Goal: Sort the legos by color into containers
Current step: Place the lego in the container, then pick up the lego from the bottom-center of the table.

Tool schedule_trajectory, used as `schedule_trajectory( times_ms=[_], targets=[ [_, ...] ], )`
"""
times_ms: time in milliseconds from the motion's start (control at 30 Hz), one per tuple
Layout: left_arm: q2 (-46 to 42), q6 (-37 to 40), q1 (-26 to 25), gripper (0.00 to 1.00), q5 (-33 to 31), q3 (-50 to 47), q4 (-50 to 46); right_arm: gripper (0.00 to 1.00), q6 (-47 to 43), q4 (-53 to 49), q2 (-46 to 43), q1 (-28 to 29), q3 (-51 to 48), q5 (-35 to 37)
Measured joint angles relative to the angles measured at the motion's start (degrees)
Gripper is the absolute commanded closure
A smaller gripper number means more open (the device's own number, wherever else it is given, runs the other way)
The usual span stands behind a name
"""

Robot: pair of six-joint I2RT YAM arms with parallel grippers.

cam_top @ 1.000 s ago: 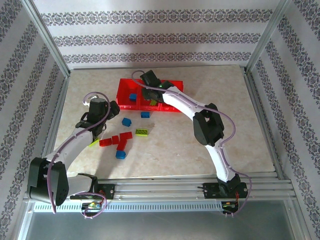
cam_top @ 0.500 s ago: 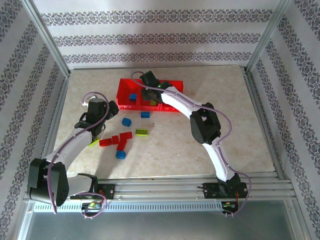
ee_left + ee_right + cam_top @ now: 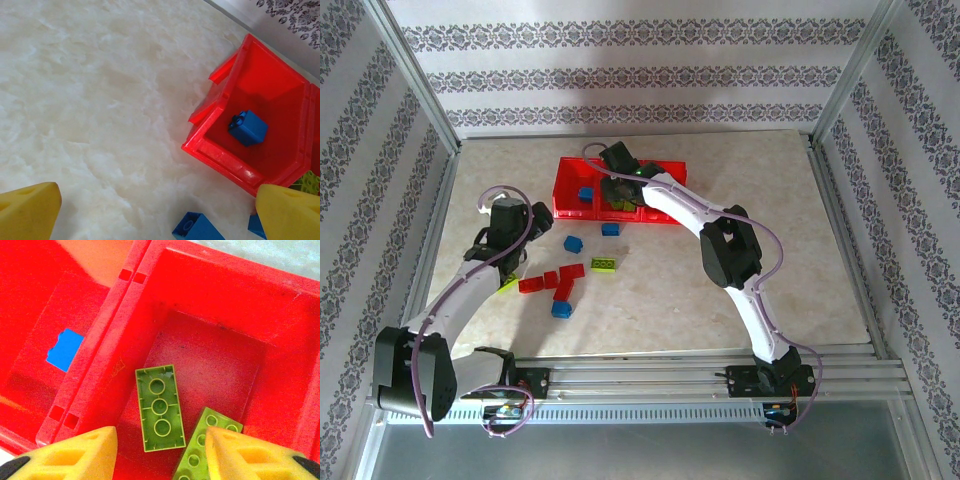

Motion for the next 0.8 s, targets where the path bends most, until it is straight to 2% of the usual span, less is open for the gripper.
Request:
schedule_trajectory(
  times_ms=[233, 433, 800],
  targets=[
    [-0.20, 0.00, 0.48, 0.00, 0.04, -0.04, -0.22, 0.46, -0.72, -0.02, -1.09, 0.42, -1.42, 0.02],
    [-0.66, 0.00, 1.05, 0.00, 0.44, -0.28, -1.22, 0.39, -0.90, 0.15, -6.12, 2.38, -5.86, 0.24],
    [-0.66, -0.04, 5.95, 0.00, 1.73, -1.11, -2.69, 0.36, -3.80, 1.22, -16.13, 10.47, -15.63, 2.58]
  ],
)
